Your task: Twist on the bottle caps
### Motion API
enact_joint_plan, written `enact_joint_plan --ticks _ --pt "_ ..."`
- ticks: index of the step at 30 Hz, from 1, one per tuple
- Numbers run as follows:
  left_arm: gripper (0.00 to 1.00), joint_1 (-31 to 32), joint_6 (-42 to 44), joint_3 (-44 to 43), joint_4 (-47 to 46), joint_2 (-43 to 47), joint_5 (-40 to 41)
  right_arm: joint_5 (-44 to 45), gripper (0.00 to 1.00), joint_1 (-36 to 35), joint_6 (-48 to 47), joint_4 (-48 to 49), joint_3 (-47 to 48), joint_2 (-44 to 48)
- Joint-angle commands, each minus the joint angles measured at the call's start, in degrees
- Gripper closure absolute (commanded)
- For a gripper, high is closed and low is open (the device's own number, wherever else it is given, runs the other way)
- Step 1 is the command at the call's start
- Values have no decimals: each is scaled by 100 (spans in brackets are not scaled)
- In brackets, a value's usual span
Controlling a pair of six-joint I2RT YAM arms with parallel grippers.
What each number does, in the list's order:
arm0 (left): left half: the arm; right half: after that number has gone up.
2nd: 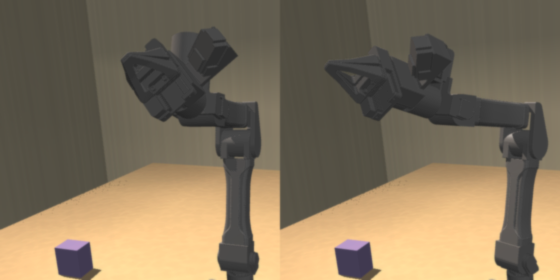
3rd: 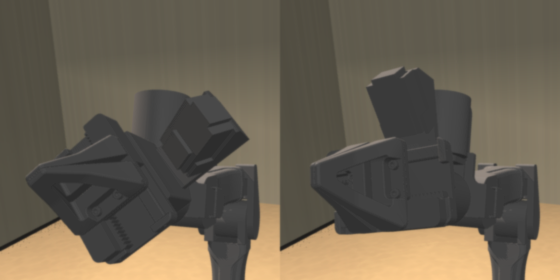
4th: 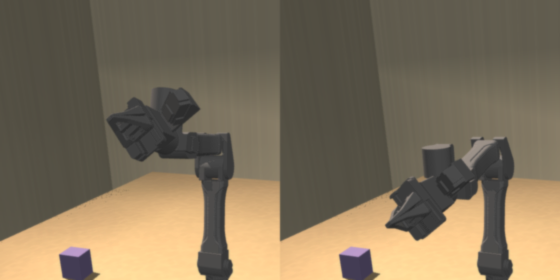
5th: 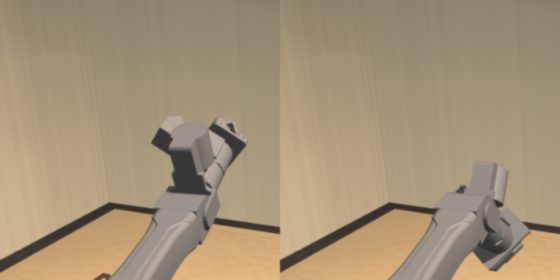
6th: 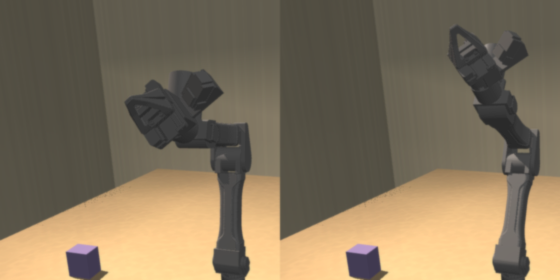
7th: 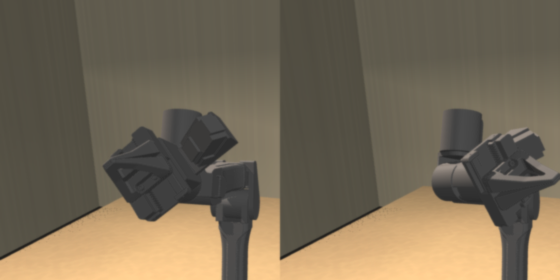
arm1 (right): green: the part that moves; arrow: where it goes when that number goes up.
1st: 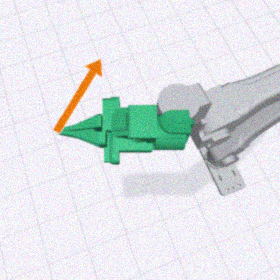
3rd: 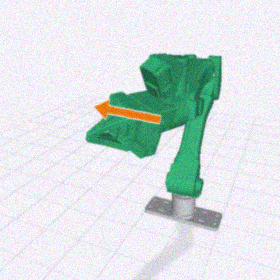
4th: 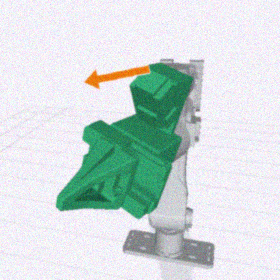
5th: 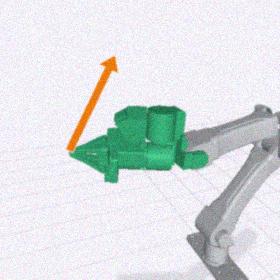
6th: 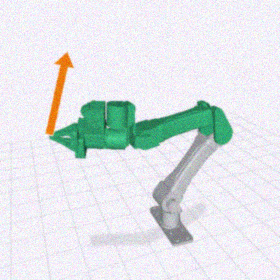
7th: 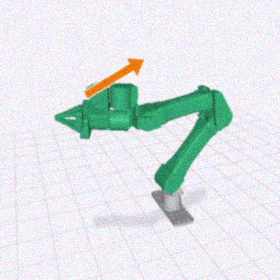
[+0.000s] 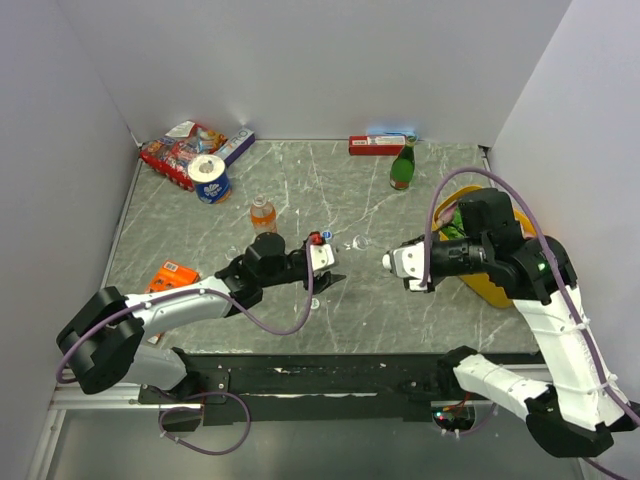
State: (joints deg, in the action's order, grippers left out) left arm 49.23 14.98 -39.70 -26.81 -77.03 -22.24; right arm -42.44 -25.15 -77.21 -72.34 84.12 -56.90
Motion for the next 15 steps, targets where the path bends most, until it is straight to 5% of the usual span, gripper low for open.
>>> enact_joint_plan --ticks 1,15 --pt "99 60 681 85 -316 22 -184 25 71 -183 541 -43 351 -206" --pt "99 95 1340 -55 -211 -66 -395 385 69 -465 215 237 439 -523"
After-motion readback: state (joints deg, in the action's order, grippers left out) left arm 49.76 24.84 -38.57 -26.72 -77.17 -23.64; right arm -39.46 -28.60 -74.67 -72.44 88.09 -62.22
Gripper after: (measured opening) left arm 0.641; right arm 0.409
